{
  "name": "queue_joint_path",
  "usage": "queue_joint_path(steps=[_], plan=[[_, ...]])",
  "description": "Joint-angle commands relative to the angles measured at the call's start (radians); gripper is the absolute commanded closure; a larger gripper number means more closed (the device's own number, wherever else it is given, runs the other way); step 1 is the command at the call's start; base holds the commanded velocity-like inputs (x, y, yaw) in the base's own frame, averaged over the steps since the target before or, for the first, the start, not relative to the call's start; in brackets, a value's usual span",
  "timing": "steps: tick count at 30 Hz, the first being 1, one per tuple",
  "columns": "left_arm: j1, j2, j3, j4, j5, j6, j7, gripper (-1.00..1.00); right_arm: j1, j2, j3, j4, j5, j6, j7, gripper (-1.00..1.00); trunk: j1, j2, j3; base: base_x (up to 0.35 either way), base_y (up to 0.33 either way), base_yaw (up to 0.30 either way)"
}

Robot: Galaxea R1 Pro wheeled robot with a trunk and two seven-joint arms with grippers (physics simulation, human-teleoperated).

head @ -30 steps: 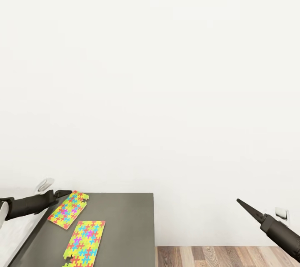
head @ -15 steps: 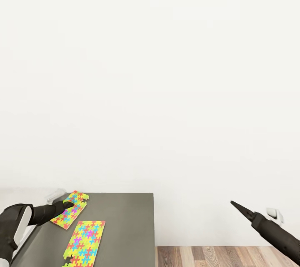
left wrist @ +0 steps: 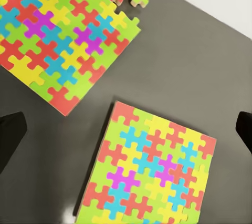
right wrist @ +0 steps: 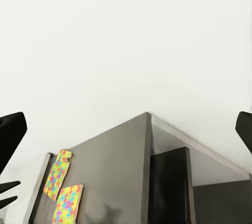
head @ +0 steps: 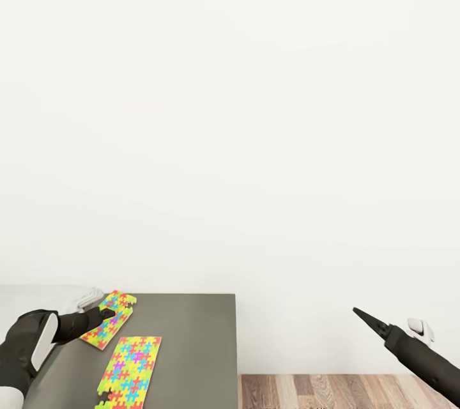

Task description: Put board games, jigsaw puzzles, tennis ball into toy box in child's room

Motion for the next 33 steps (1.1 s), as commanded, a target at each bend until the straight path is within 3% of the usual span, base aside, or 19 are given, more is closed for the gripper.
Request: queue_joint_path(steps=[1,21,33], plan=[[-0.001,0.000,-0.001,0.000,0.005,0.005,0.001,-1.00,-0.001,-0.001,-0.001,0.001,0.000,0.005,0.003,-1.00,0.000,-0.001,-0.002,0.000,0.000,0.000],[-0.002,-0.002,-0.020,0.022,0.005,-0.007,0.004,-1.00,-0.001,-0.007,-0.002,0.006,0.002,0.005,0.002,-1.00,0.000,-0.001,-0.035,0.000,0.000,0.000],[-0.002,0.002,-0.057,0.036,0.006,-0.031,-0.010,-1.00,-0.001,-0.006,-0.001,0.005,0.002,0.005,0.004,-1.00,0.000,-0.001,-0.054,0.000,0.000,0.000]])
